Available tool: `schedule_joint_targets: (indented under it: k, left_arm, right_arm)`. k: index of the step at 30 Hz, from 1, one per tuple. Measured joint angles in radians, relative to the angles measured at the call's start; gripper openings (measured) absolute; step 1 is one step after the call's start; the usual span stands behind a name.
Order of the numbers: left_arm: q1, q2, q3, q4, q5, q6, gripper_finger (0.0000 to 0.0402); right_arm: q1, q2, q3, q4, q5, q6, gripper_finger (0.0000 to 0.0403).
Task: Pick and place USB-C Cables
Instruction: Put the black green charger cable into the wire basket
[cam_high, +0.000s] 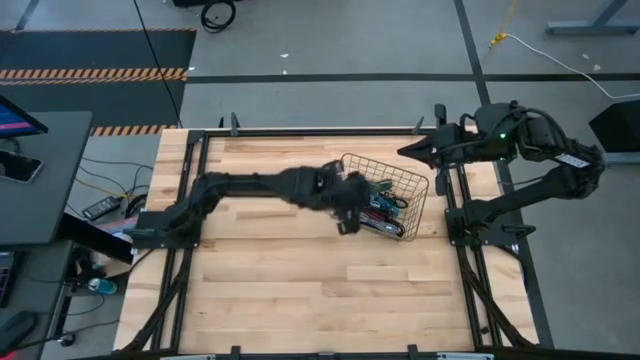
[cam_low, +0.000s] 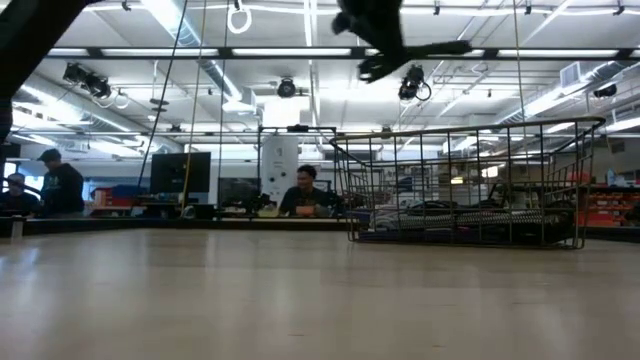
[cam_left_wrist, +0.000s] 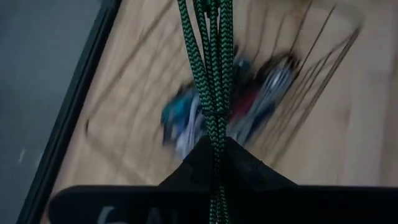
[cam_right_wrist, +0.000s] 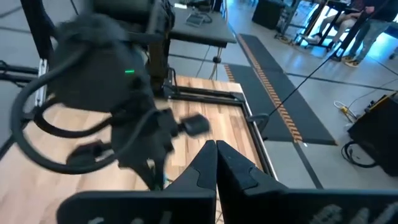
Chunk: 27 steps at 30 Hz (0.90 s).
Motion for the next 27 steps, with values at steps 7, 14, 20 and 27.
schedule_joint_targets:
  k: [7, 14, 20, 27]
  left_arm:
    - [0.067, 0.006, 0.0, 0.144, 0.127, 0.231, 0.0019]
    - [0.089, 0.04, 0.0, 0.165, 0.228, 0.333, 0.0019]
    - [0.084, 0.094, 0.0, 0.179, 0.304, 0.39, 0.0019]
    - [0.062, 0.185, 0.001, 0.201, 0.377, 0.442, 0.0019]
  right_arm:
    - [0.0, -0.045, 0.0, 0.016, 0.0, 0.041, 0.0004]
    - [0.0, -0.076, 0.0, 0.078, 0.0, 0.042, 0.0004]
    - [0.0, -0.079, 0.001, 0.116, 0.0, 0.046, 0.0004]
    - [0.0, -0.063, 0.001, 0.116, 0.0, 0.087, 0.0004]
